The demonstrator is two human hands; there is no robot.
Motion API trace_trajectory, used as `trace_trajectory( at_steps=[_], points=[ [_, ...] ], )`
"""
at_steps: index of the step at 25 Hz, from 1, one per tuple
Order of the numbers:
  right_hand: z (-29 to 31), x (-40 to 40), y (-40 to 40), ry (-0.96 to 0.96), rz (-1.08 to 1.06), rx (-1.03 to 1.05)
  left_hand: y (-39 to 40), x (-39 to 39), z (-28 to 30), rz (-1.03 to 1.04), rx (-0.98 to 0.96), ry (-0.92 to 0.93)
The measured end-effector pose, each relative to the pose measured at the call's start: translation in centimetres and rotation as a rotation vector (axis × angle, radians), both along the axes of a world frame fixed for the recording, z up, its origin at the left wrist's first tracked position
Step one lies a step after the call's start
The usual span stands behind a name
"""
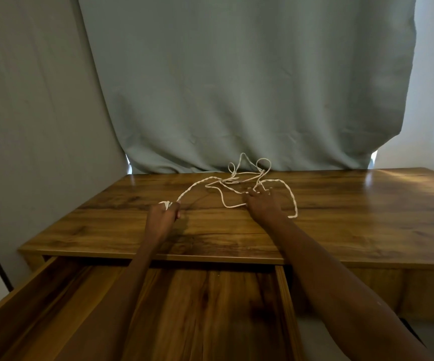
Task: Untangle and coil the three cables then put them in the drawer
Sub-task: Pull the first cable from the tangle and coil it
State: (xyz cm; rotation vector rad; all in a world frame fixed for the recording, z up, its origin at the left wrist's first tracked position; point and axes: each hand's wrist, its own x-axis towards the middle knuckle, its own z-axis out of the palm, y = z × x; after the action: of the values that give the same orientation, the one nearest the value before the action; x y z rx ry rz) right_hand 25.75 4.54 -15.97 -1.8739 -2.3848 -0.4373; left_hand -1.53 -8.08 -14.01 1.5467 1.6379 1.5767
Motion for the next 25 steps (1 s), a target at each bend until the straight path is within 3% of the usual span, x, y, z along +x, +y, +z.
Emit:
trace_trajectory(
  at_steps=[3, 7, 11, 13, 18, 23, 25],
  points=[
    [1.0, -1.7, -1.1, 0.061, 0.040, 0.107, -0.1, -0.3, 0.0, -0.041, 0.018, -0.090],
    [1.3, -5.3, -3.8, 0.463, 0.234, 0.270, -0.5, -0.6, 0.7, -0.048, 0.046, -0.144],
    [1.0, -9.9, -3.6, 1.060, 0.271, -0.007, -1.7, -0.8, 1.5, -0.083, 0.100, -0.172],
    [2.2, -11.3, -2.7, 1.249, 0.212, -0.107, -2.6, -0.9, 1.5, -0.140, 0.129, -0.155],
    [2.7, -10.8, 0.4, 1.284, 0.103, -0.052, -4.6, -2.3, 0.6, -0.189, 0.146, -0.188],
    [1.8, -10.4, 0.9, 0.993, 0.179, -0.015, -6.2, -3.5, 0.4, -0.206, 0.171, -0.257],
    [1.2, -10.9, 0.2, 1.047, 0.203, 0.100, -6.3, -3.5, 0.1, -0.174, 0.120, -0.170]
  ],
)
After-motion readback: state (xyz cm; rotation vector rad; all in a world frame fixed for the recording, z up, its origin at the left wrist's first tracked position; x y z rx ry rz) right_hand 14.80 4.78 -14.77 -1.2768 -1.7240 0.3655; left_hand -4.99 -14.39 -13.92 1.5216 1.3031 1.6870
